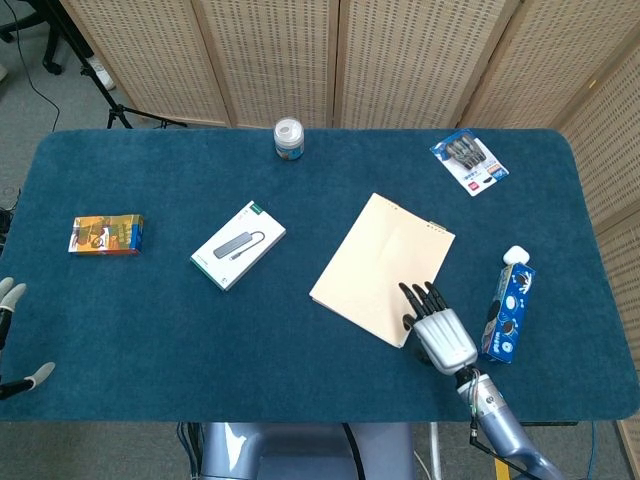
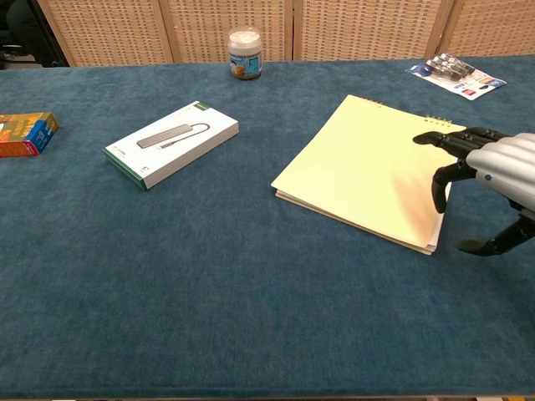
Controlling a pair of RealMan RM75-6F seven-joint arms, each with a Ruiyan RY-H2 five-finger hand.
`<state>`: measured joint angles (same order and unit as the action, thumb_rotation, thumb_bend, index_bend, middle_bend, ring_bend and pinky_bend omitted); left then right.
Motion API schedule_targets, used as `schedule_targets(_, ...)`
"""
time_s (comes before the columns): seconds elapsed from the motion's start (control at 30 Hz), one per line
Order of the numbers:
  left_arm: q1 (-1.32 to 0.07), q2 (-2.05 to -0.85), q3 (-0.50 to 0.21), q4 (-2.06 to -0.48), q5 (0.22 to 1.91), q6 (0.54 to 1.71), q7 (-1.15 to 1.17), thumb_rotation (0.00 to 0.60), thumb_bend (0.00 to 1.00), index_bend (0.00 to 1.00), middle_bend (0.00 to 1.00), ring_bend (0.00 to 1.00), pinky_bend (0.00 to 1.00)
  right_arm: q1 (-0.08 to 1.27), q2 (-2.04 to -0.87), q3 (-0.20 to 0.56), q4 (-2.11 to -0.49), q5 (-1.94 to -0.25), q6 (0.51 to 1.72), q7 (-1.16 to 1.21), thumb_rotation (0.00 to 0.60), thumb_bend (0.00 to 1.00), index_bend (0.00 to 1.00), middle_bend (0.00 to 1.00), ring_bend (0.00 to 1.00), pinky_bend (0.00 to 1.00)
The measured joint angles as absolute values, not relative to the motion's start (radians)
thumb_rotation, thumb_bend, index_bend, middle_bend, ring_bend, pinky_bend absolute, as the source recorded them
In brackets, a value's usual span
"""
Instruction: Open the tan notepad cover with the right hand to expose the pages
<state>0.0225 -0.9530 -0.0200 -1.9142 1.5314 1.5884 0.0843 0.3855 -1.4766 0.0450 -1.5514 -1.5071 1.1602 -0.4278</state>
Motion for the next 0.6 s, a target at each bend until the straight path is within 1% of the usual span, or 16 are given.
schedule_targets(0.07,0.022,-0.953,-0.02,-1.914,1.53,1.587,0.085,0.6,0.05,0.0,0.0,0.0,0.0,0.389,-1.486,0.045,-1.54,-1.501,1.156,-0.43,0.6,0.31,0.48,0.0,0.0,0.0)
schedule_targets(0.3,0.021,-0.953,-0.022,-1.915,1.527,1.586,0.083,0.6,0.05,0.0,0.0,0.0,0.0,0.399,-1.504,0.044,-1.524,-1.489,1.146,-0.435,0.6,0.31,0.48,0.0,0.0,0.0)
schedule_targets(0.47,0.021,-0.952,-0.022,-1.915,1.527,1.586,0.083,0.6,0.05,0.0,0.0,0.0,0.0,0.401,-1.512,0.04,-1.512,-1.482,1.141,-0.439,0.6,0.26,0.48,0.0,0.0,0.0)
schedule_targets(0.6,0.021,-0.953,-0.022,-1.915,1.526,1.585,0.084,0.6,0.05,0.0,0.0,0.0,0.0,0.403,-1.521,0.036,-1.5,-1.481,1.14,-0.437,0.6,0.26,0.48,0.0,0.0,0.0)
